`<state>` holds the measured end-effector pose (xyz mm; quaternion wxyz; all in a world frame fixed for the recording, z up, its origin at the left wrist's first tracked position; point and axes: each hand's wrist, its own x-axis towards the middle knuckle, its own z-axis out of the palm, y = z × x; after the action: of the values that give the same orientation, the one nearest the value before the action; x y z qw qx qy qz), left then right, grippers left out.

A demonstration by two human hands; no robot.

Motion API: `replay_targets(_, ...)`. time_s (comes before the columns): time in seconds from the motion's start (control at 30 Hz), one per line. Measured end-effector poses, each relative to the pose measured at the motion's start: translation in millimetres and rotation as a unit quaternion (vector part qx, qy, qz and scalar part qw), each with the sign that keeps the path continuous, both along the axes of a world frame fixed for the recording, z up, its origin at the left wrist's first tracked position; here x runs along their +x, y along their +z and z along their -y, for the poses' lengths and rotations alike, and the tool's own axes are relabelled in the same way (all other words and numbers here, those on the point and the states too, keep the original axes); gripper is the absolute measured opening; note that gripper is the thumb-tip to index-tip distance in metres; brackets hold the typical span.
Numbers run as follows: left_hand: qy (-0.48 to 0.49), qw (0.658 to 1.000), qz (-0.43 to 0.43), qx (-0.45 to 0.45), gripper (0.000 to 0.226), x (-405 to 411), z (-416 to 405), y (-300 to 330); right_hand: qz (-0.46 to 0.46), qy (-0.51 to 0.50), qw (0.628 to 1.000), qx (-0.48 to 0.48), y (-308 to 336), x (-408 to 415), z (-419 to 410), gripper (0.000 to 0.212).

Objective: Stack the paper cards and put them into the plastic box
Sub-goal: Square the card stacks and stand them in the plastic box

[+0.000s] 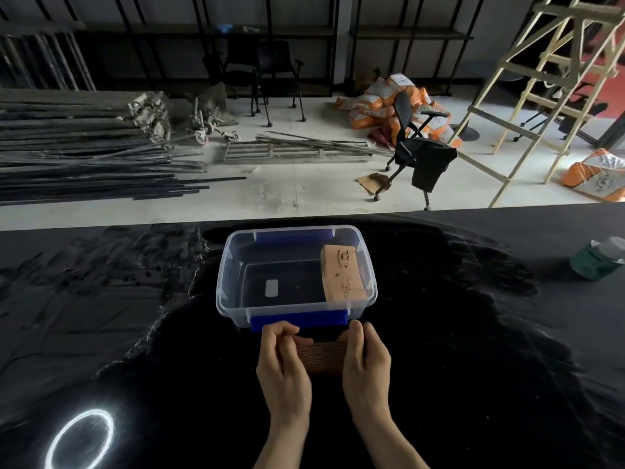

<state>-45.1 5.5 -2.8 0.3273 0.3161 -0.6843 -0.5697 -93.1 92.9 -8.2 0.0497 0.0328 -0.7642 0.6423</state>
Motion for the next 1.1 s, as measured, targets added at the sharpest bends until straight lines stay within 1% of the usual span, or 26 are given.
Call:
replay_targets(0.07,0.001,1.000,0.007,-0.018,0.025,-5.2,0.1,-2.5,0.006,-0.010,1.000,0.002,-1.2,-5.2,0.8,0.035)
replay_targets(0.13,-0.022,0.999,0.023,-0.031,0.025,-5.5,4.7,-5.3,0.008,-0.019,1.000,0.007,-4.4,-8.0,1.5,0.035)
replay_targets(0.2,-0.082,0.993,0.054,-0.067,0.018,2.9,13.1,-8.3,0.026,-0.027,0.999,0.010,-9.8,-6.6,3.1,0.037)
replay_targets(0.23,-0.123,0.984,0.077,-0.105,0.020,8.8,17.8,-6.0,0.033,-0.030,0.999,0.008,-10.2,-5.7,3.2,0.038)
replay_targets(0.3,-0.215,0.946,0.125,-0.208,0.038,17.0,30.9,3.2,0.045,-0.038,0.998,-0.008,-8.1,-9.2,3.3,0.041)
replay_targets(0.37,-0.311,0.883,0.180,-0.301,0.055,18.5,39.7,18.9,0.043,-0.050,0.998,-0.011,-4.9,-15.6,2.6,0.042)
replay_targets(0.4,-0.351,0.852,0.207,-0.329,0.063,17.0,41.9,26.2,0.035,-0.052,0.998,-0.002,-2.4,-17.5,2.2,0.043)
replay_targets(0.43,-0.377,0.829,0.229,-0.343,0.070,14.7,43.8,30.9,0.022,-0.047,0.999,0.007,-0.1,-18.9,1.8,0.043)
replay_targets(0.47,-0.387,0.817,0.244,-0.350,0.074,11.8,45.4,33.9,0.005,-0.037,0.999,0.017,2.8,-19.2,1.3,0.043)
replay_targets(0.5,-0.384,0.815,0.248,-0.356,0.072,9.5,46.4,36.7,-0.017,-0.022,0.999,0.028,5.5,-19.0,1.3,0.043)
replay_targets(0.57,-0.371,0.822,0.239,-0.358,0.062,6.9,47.0,38.9,-0.064,0.005,0.997,0.049,13.6,-19.1,1.9,0.042)
replay_targets(0.63,-0.361,0.847,0.222,-0.320,0.061,8.6,44.4,40.8,-0.093,0.032,0.993,0.066,24.6,-21.5,2.0,0.045)
replay_targets(0.7,-0.343,0.874,0.203,-0.277,0.057,11.6,43.2,41.4,-0.096,0.060,0.991,0.070,35.3,-24.8,-1.9,0.047)
replay_targets(0.73,-0.336,0.886,0.196,-0.253,0.053,13.0,43.0,42.4,-0.077,0.074,0.993,0.043,42.4,-24.7,-5.5,0.042)
replay_targets(0.8,-0.313,0.917,0.169,-0.178,0.045,14.1,45.8,48.1,0.005,0.124,0.990,-0.063,56.4,-20.9,-14.2,0.027)
replay_targets(0.83,-0.293,0.935,0.147,-0.133,0.044,12.9,49.5,51.1,0.046,0.159,0.981,-0.100,62.1,-20.0,-17.3,0.032)
replay_targets(0.9,-0.258,0.961,0.090,-0.033,0.044,7.7,56.0,52.3,0.096,0.234,0.960,-0.122,67.7,-19.0,-19.8,0.039)
replay_targets(0.97,-0.239,0.968,0.049,0.059,0.039,4.3,55.6,58.0,0.102,0.279,0.947,-0.121,70.9,-18.1,-16.8,0.034)
replay_targets(1.03,-0.238,0.963,0.039,0.123,0.033,3.1,53.6,62.2,0.098,0.270,0.951,-0.115,72.9,-17.6,-12.9,0.031)
replay_targets(1.1,-0.246,0.951,0.038,0.182,0.035,2.5,56.4,64.7,0.096,0.264,0.953,-0.115,75.5,-18.5,-8.8,0.031)
